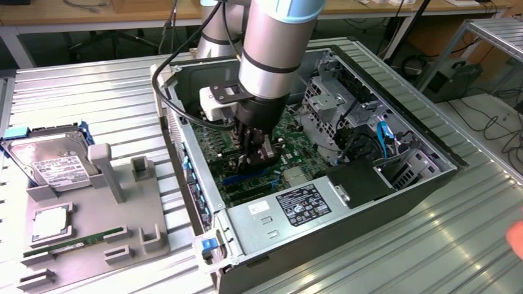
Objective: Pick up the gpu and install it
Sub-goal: 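Insert the gpu into the slot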
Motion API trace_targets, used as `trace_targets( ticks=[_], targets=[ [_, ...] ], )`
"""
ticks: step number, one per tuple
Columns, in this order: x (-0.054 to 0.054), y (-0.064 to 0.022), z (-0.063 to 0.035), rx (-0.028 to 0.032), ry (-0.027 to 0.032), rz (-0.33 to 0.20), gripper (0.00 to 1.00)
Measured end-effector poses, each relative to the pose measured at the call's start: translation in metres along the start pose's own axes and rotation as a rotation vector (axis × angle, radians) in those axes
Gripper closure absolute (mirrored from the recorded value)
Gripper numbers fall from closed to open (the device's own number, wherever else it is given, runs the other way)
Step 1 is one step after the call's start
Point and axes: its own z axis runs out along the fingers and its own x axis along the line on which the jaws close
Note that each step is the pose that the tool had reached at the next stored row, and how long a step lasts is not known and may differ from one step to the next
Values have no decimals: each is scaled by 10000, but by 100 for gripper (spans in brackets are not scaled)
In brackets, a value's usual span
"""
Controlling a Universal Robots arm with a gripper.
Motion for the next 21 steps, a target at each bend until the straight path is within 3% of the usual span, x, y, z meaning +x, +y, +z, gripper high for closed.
trace_targets(
  ticks=[21],
  targets=[
    [0,1,-28,5,-10,203,74]
  ],
)
